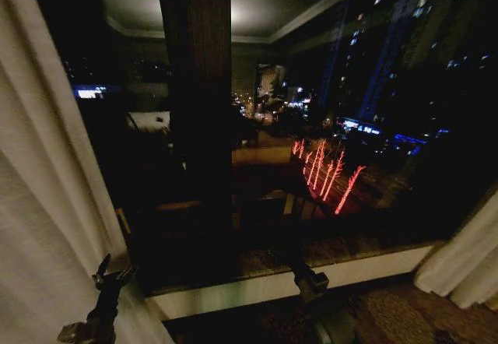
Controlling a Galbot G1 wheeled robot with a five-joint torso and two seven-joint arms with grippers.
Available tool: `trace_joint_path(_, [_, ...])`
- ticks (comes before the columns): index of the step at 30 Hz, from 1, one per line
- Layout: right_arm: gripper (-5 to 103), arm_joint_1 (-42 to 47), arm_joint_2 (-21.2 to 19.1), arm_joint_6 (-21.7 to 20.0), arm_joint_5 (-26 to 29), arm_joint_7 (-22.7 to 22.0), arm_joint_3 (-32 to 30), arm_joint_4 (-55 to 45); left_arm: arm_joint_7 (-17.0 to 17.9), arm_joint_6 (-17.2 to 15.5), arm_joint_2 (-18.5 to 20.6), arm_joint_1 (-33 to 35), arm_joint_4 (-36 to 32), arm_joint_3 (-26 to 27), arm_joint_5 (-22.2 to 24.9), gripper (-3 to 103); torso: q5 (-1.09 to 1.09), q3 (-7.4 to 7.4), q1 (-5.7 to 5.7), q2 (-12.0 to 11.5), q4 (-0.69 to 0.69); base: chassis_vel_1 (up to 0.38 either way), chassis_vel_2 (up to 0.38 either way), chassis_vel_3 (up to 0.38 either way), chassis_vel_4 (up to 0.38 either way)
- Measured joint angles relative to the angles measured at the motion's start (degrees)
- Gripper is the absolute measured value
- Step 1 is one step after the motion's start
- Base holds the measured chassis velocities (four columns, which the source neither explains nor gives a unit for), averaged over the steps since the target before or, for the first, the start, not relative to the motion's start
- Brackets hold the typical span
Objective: Open the curtains by pulling them apart, changing their state from closed to fully open.
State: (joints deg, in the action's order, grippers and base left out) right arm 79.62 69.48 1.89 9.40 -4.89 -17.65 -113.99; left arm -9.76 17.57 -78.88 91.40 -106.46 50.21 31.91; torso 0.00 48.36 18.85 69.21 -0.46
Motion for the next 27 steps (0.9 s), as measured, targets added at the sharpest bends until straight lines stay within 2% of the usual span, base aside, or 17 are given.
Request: trace_joint_path(27, [100, 0.0, 0.0, 0.0, 0.0, 0.0, 0.0, 0.0, 0.0, 0.0, 0.0, 0.0, 0.0, 0.0, 0.0, 100, 0.00, 0.02, 0.05, 0.0, 0.00, 0.034, -0.017, -0.038, 0.018])
